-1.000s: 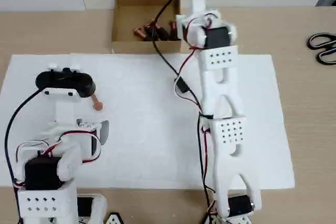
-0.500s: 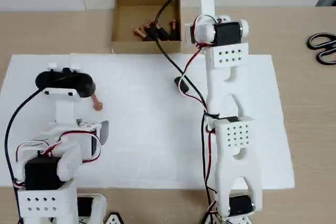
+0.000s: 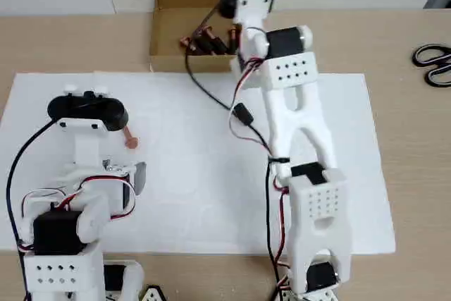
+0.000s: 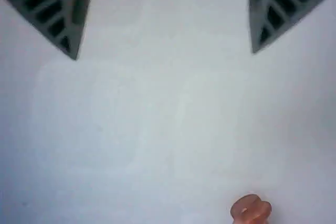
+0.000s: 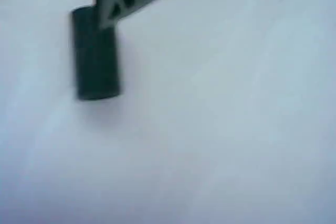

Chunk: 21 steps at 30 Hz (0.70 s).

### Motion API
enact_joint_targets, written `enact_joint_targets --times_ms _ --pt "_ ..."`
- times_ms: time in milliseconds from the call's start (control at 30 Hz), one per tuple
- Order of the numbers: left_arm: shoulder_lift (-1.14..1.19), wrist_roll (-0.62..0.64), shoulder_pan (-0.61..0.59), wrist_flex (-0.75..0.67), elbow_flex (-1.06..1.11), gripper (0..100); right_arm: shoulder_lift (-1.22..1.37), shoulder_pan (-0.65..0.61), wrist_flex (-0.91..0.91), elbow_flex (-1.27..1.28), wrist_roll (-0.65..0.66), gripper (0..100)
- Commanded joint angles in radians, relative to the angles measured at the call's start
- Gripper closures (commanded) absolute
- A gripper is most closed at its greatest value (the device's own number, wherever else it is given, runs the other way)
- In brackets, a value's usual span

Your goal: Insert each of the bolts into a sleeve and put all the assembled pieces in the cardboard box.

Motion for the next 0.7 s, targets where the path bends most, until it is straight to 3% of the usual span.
enact_joint_targets --times_ms 0,667 --pt "-0.009 0.000 0.003 0.006 -0.050 80 -0.061 -0.022 -0.019 0.048 0.054 81.7" --pt "-0.009 0.000 0.002 0.006 -0.050 80 0.166 -0.050 -0.099 0.049 0.094 81.9"
